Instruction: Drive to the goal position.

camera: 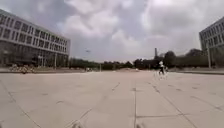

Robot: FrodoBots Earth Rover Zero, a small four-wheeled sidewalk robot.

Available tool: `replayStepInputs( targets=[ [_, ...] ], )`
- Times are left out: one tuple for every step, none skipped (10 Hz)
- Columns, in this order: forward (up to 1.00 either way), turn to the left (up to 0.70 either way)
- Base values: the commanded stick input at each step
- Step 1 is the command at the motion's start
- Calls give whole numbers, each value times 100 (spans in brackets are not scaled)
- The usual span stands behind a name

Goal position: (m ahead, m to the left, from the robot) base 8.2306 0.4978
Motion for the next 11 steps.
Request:
replayStepInputs(
  targets=[
    [70, -7],
    [70, 0],
    [70, 0],
    [70, 0],
    [70, 0],
    [70, 0],
    [70, 0],
    [70, 0],
    [70, 0],
    [70, 0],
    [70, 0]
  ],
)
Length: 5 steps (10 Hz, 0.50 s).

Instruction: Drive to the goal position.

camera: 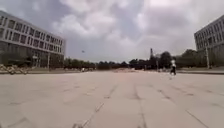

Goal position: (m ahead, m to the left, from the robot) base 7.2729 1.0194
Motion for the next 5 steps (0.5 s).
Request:
replayStepInputs(
  targets=[
    [70, 0],
    [70, 0],
    [70, 0],
    [70, 0],
    [70, 0]
  ],
)
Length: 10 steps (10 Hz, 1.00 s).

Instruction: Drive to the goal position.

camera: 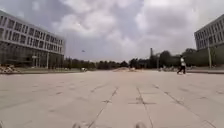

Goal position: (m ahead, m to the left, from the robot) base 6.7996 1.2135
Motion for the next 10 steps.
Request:
replayStepInputs(
  targets=[
    [70, 0],
    [70, 0],
    [70, 0],
    [70, 0],
    [70, 0],
    [70, 0],
    [70, 0],
    [70, 0],
    [70, 0],
    [70, 0]
  ],
)
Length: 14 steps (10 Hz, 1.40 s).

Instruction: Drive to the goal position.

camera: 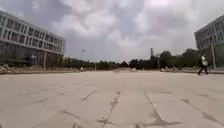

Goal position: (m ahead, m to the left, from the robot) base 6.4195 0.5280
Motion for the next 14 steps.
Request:
replayStepInputs(
  targets=[
    [70, 0],
    [70, 0],
    [70, 0],
    [70, 0],
    [70, 0],
    [70, 0],
    [70, 0],
    [70, 0],
    [70, 0],
    [70, 0],
    [70, 0],
    [70, 0],
    [70, 0],
    [70, 0]
  ],
)
